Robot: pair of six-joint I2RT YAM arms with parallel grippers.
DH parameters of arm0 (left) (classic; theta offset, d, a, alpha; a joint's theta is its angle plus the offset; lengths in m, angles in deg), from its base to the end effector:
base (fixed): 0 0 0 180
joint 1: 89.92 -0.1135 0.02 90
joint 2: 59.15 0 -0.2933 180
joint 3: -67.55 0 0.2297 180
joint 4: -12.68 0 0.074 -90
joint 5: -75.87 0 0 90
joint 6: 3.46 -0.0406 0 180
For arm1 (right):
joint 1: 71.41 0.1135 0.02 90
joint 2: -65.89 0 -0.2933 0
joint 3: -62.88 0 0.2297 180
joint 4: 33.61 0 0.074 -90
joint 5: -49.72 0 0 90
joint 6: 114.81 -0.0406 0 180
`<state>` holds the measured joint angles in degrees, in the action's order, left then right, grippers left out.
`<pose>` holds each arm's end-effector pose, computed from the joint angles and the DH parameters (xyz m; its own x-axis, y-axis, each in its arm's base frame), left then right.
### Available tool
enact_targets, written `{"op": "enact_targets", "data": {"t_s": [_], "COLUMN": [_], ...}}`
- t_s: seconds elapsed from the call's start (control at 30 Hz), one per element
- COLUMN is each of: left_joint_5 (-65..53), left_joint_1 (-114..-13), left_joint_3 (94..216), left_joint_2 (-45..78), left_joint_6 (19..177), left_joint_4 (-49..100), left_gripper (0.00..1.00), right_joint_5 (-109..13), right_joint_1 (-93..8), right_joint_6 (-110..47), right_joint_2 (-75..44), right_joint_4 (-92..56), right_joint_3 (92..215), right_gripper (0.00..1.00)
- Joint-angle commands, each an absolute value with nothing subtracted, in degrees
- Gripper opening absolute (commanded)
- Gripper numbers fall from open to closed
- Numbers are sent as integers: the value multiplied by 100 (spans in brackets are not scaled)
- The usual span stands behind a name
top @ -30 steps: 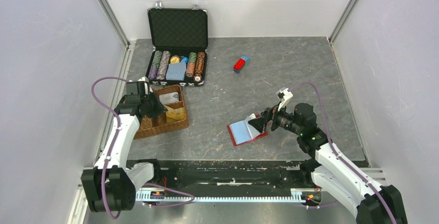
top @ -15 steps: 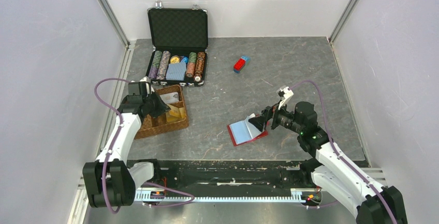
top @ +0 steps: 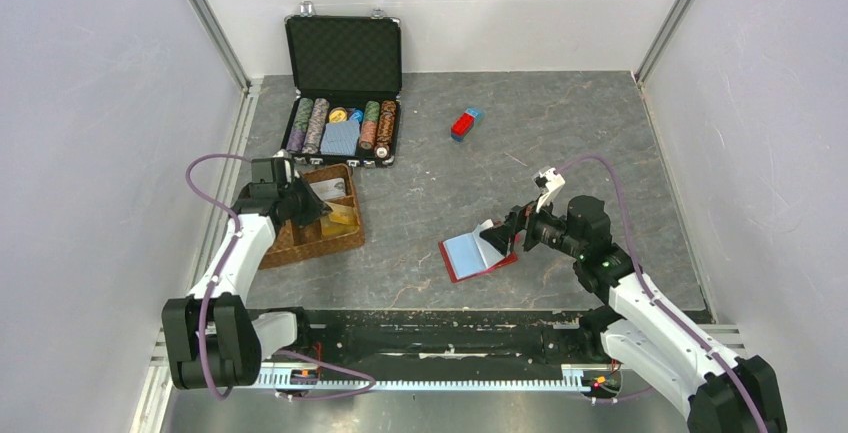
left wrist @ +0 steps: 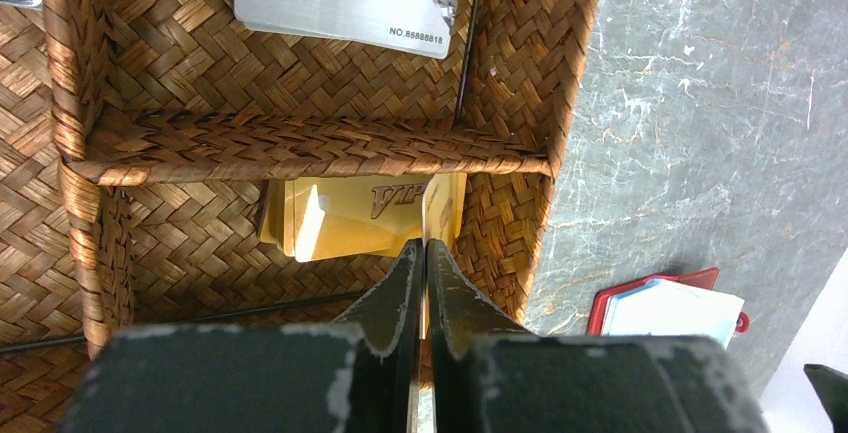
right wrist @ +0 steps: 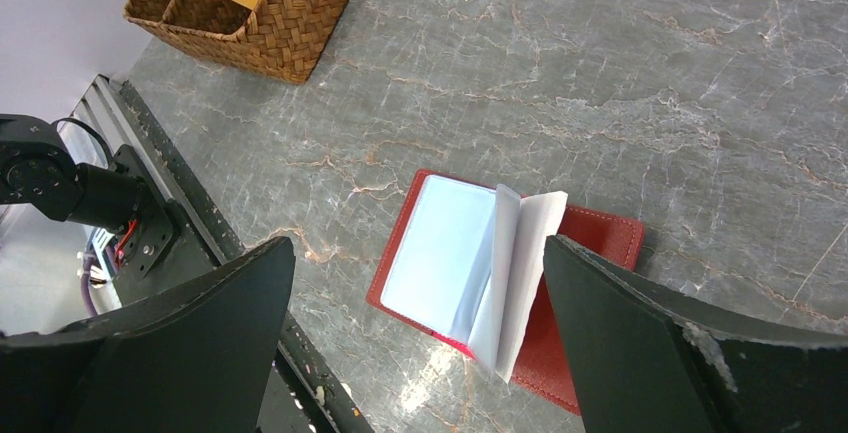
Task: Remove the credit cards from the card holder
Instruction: Place the credit card in the card holder.
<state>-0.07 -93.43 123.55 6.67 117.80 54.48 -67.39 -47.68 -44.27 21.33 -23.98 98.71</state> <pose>0.1968 0.0022 0.2530 -0.7162 -0.5482 -0.4319 -0.3281 0.8106 -0.4850 0.1231 0.0743 0.2497 -0.5231 0.0940 -0.8471 -0.6150 0.6464 0.4515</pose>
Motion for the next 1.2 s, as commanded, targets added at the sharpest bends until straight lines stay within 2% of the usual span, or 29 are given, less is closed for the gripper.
{"op": "enact_targets", "data": {"t_s": [0.0,0.3,0.6,0.77,1.17], "left_joint_5": [-127,-148,-209,-245,-332], "left_joint_1": [-9349,-9350,-9351,-9345,-9345], "left_joint_3": [12421,12487,12558,12627,12719], "left_joint_2": [758,1002,1057,1131,1096], "left_joint_6": [11950,11937,11912,11899,11972], "left_joint_4": [5370,5494,5531,5578,5569], "left_gripper": [12,23,29,37,44], "right_joint_5": [-6822,-6866,-6864,-6851,-6858], "right_joint_1": [-4777,-4778,-4777,-4778,-4778], "right_joint_6": [-4326,-4291,-4281,-4291,-4385], "right_joint_2": [2098,2126,2112,2063,1822], "right_joint_4": [-2571,-2568,-2562,-2519,-2338], "right_joint_3": [10152,10132,10123,10140,10234], "right_gripper": [98,98,98,98,98]}}
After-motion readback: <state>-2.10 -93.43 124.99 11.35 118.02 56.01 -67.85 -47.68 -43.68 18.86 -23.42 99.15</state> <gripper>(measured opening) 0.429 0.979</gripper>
